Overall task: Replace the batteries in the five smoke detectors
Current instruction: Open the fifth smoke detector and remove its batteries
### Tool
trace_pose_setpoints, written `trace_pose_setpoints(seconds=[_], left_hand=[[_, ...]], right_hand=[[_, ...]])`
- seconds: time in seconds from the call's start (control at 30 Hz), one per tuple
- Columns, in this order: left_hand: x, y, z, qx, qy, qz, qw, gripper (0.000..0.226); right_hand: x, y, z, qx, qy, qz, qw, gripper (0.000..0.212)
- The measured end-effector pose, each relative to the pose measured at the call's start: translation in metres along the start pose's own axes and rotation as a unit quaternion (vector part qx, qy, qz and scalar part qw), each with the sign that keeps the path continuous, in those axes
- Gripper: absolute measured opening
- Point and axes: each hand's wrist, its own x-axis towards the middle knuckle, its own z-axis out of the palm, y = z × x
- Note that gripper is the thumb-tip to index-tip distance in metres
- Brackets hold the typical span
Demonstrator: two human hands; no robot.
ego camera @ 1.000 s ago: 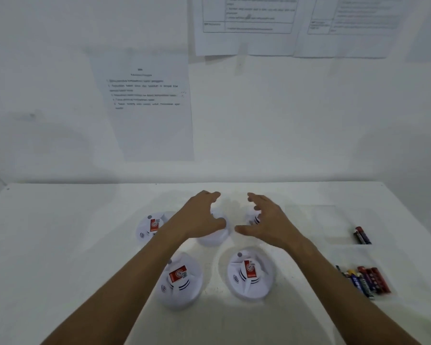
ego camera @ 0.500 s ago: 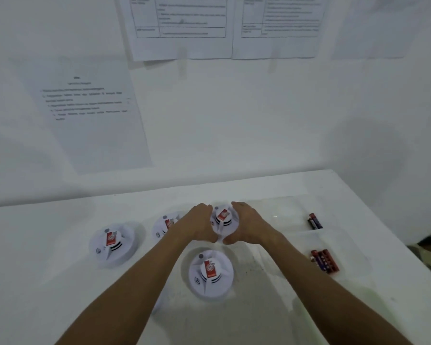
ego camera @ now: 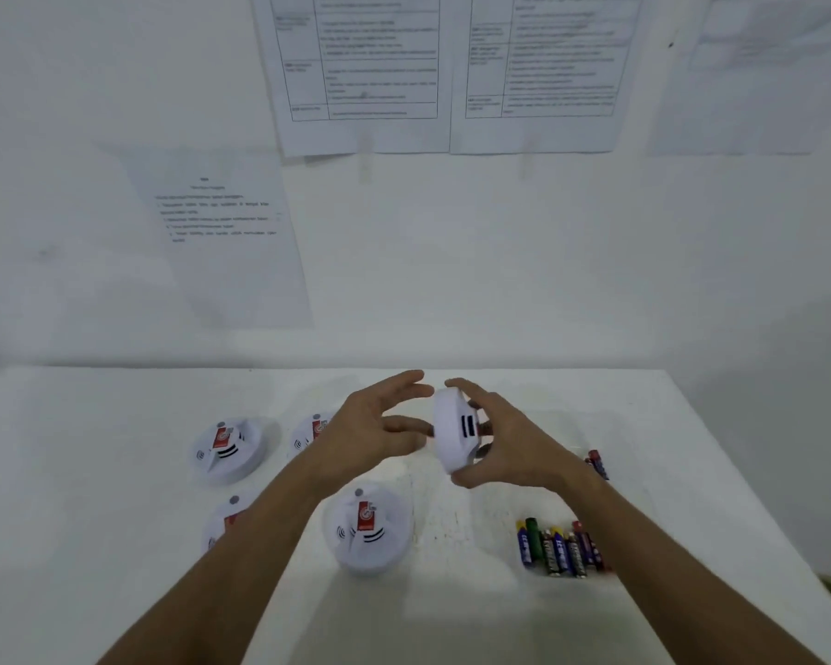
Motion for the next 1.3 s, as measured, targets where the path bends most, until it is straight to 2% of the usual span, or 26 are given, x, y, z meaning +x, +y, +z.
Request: trace_pose_setpoints(seconds=[0.07,0.17,0.3,0.4,0.57,0.7,0.93,1.17,1.3], left_hand=[[-0.011,0.009,0.011,0.014,0.036,0.002,0.999,0.06],[-0.022,0.019,0.033,0.145,0.024,-0.008,0.989,0.063],[-0.032,0.035,0.063,0.122,-0.036,-0.006,0.992,0.065],[-0.039,0.042,0.079,0.115,-0.033,-0.004,0.993,0.066],[-0.05,0.038,0.099,0.107,0.009,0.0,0.994,0.069],[-0.057,0.032,0.116,0.144,0.036,-0.008,0.989,0.068],[-0.061,0.04,0.138,0.217,0.063,0.016,0.974,0.059],[-0.064,0.036,0.143,0.24,0.103,0.064,0.963,0.053],[-0.067,0.032,0.128,0.288,0.092,0.079,0.95,0.054]], right_hand=[[-0.016,0.0,-0.014,0.08,0.008,-0.016,0.997,0.094],[-0.04,0.007,-0.028,0.16,-0.007,-0.035,0.987,0.093],[-0.065,0.014,-0.036,0.22,-0.045,-0.068,0.972,0.098],[-0.079,0.02,-0.04,0.261,-0.066,-0.082,0.96,0.1],[-0.099,0.032,-0.052,0.225,-0.066,-0.098,0.967,0.099],[-0.111,0.041,-0.052,0.167,-0.068,-0.105,0.978,0.102],[-0.122,0.046,-0.046,0.122,0.018,-0.143,0.982,0.096],[-0.121,0.044,-0.039,0.117,0.055,-0.144,0.981,0.091],[-0.116,0.037,-0.028,0.122,0.041,-0.126,0.984,0.092]])
